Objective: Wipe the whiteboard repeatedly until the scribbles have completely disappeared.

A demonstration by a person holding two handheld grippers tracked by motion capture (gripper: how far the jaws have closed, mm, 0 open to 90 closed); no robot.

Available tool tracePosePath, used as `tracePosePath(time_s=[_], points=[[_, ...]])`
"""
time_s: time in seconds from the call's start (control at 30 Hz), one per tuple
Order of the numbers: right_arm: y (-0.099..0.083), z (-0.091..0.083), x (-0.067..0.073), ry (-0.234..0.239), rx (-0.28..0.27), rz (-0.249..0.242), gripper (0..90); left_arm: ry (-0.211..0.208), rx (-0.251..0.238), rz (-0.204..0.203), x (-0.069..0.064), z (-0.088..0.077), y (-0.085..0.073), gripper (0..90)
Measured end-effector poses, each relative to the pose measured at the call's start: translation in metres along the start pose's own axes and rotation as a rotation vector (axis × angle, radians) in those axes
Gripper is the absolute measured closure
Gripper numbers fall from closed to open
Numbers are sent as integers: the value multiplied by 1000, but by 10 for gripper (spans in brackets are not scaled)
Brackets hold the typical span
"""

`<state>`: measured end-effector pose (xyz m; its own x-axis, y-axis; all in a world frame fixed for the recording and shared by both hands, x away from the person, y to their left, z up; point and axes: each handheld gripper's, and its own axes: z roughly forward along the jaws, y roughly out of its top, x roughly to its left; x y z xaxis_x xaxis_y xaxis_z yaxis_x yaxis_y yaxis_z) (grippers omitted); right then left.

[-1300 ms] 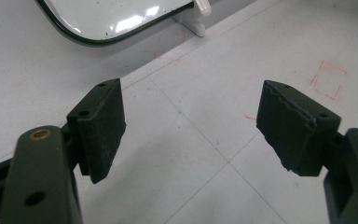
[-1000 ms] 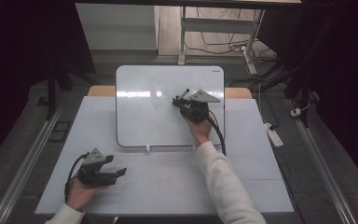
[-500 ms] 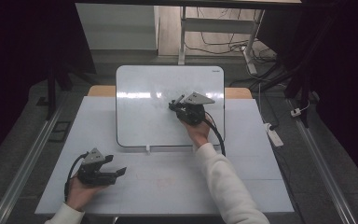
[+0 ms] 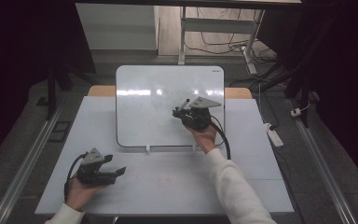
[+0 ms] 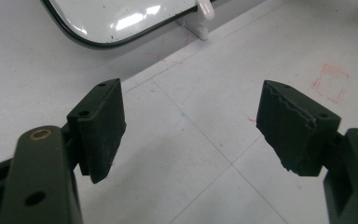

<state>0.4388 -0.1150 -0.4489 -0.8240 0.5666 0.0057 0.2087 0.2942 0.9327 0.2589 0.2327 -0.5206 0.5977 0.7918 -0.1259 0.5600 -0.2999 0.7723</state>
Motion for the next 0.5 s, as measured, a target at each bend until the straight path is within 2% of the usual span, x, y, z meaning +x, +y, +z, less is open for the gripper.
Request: tracePosePath(time_s=[0.07, 0.27, 0.37, 0.5], points=[[-3, -12, 8, 34, 16, -22, 775, 3, -4, 0, 0, 0, 0, 245], [-16, -43, 27, 127, 73, 9, 775, 10, -27, -5, 0, -2, 1, 246], [-24, -56, 36, 150, 107, 4, 775, 13, -34, -7, 0, -3, 1, 246], [-35, -68, 41, 173, 127, 17, 775, 19, -42, -7, 0, -4, 2, 247]])
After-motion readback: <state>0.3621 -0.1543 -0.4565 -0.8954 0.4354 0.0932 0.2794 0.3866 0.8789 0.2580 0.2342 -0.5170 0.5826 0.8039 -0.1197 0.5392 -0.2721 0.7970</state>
